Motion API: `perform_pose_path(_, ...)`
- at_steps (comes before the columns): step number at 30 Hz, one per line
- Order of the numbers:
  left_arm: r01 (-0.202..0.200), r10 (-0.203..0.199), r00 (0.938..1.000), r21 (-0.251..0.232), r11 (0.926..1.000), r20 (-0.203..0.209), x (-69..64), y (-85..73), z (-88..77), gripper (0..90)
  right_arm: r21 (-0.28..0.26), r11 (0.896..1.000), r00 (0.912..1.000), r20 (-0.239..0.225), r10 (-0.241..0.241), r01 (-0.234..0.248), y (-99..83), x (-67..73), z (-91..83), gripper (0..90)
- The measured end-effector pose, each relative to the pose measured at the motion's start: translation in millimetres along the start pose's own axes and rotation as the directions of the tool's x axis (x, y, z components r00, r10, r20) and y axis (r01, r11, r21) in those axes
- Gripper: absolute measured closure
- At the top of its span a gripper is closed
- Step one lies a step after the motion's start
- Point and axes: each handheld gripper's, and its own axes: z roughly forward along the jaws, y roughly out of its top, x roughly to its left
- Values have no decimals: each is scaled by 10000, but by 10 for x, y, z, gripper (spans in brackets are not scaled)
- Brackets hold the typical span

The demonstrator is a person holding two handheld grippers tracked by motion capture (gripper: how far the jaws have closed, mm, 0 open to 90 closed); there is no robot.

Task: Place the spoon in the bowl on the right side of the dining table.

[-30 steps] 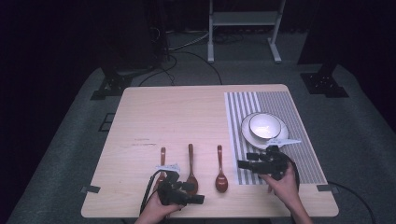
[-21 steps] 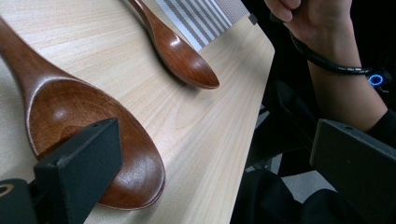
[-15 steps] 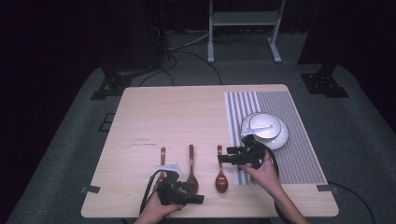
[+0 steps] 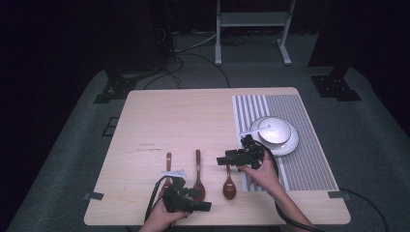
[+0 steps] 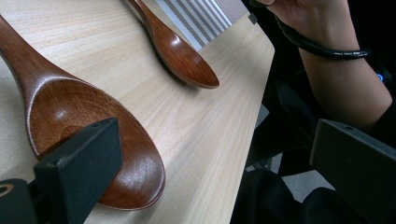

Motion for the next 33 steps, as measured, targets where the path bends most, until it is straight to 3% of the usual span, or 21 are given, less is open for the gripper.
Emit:
perform_pose_path(22,-16,16,10000,-20,10000,-3,-3,-2,1,10,592,9982,9997,-216,57,-44,209,-15,366,257)
perform_pose_path(33,-55,55,10000,-10,10000,-6,-2,-3,3,10,1024,9947,9994,-314,119,-87,285,-13,659,258)
